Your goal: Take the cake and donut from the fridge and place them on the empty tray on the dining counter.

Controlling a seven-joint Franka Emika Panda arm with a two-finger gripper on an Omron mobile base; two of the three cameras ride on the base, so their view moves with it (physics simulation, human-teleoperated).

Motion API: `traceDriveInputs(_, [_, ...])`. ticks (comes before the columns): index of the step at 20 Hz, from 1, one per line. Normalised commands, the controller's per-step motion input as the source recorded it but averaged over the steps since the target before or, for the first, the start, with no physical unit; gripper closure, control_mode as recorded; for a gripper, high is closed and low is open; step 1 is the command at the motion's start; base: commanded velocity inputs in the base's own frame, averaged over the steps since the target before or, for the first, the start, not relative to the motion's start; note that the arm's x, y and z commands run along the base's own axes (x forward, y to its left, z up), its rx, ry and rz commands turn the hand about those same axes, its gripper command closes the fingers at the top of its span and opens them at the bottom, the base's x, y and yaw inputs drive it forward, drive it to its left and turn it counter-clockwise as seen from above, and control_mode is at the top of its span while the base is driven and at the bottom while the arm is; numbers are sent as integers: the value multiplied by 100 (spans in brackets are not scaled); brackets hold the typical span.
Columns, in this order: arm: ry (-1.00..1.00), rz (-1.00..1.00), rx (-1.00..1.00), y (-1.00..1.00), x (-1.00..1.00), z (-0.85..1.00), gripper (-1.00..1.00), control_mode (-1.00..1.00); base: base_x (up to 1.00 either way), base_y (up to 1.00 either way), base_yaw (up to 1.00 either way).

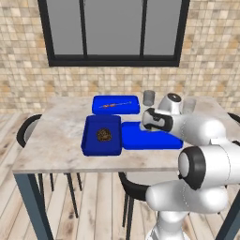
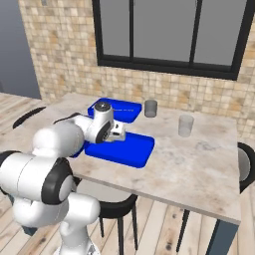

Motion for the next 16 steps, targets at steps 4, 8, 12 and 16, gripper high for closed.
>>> traceDriveInputs(4, [0, 0, 0, 1, 33, -21, 100, -100, 0, 0, 0])
traceDriveInputs(8, [0, 0, 0, 5, 35, -16, 100, -100, 0, 0, 0])
traceDriveInputs(12, [0, 0, 0, 4, 28, -18, 100, -100, 0, 0, 0])
traceDriveInputs(16, [0, 0, 0, 0, 17, -22, 100, -100, 0, 0, 0])
